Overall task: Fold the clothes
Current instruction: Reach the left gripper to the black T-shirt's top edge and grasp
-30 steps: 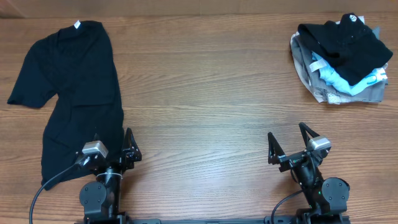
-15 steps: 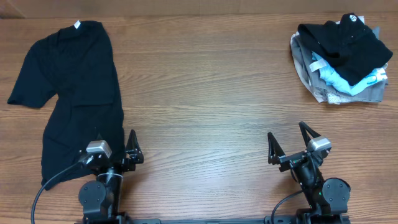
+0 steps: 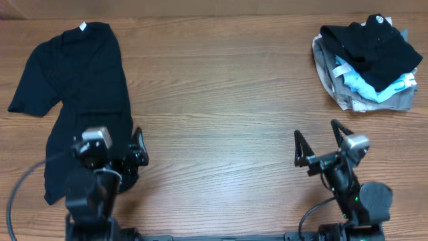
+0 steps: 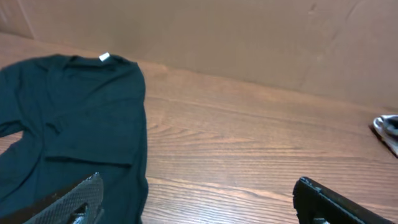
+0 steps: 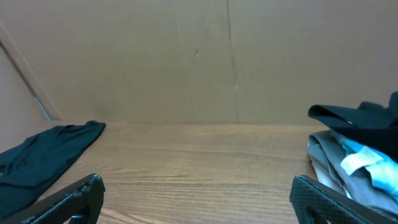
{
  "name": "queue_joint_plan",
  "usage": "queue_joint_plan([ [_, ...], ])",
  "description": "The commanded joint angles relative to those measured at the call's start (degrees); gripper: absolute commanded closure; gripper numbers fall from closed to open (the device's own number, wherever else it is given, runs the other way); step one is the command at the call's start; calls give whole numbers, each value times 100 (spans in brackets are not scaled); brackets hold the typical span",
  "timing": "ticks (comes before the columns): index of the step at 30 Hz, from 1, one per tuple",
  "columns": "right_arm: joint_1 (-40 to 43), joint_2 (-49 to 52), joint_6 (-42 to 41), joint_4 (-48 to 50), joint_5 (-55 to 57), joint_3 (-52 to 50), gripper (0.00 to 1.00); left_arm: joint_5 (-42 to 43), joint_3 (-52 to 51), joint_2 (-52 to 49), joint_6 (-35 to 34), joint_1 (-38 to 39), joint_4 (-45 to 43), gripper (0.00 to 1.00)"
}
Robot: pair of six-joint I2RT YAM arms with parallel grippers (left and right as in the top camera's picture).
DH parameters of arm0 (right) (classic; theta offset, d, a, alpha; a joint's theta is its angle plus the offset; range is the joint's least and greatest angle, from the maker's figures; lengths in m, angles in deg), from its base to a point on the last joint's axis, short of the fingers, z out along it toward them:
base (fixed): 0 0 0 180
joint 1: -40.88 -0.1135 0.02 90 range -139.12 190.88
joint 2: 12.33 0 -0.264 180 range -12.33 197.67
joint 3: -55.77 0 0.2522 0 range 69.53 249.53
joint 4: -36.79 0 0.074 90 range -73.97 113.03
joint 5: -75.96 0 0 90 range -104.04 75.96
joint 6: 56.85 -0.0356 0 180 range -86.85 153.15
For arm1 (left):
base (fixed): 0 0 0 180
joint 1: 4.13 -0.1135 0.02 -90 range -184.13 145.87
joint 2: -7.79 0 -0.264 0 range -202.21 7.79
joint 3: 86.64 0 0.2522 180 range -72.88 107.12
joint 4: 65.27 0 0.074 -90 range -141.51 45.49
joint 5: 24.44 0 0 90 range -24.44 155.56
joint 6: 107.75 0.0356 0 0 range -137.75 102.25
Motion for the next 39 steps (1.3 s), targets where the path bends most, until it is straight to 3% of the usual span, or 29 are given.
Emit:
queue_joint_plan([
  [1, -22, 863, -33, -201, -286, 942, 0, 216, 1099, -1029, 339, -24, 531, 0],
  [10, -22, 3770, -7, -2546, -1005, 3989, 0, 166, 3875, -3672, 715, -24, 2752, 0],
  [14, -22, 4972, -4, -3536, -1233, 5128, 0, 168, 4732, -4605, 960, -24, 3303, 0],
  [17, -22, 5742, -9, -3849, -1803, 5643, 0, 168, 4878, -5184, 1268, -26, 3077, 0],
  [22, -22, 6439, -9, -3694, -2608, 5659, 0, 90, 4878, -6183, 1263, -26, 2479, 0],
  [27, -22, 6848, -9, -3729, -2614, 5659, 0, -750, 4878, -6996, 905, -46, 2275, 0],
  [29, -24, 6999, -9, -3742, -2592, 5615, 0, -1110, 4878, -7368, 874, -87, 2277, 7],
  [39, -208, 7385, -7, -3998, -1615, 5582, 2, -1801, 4878, -8432, 763, -129, 1617, 18],
])
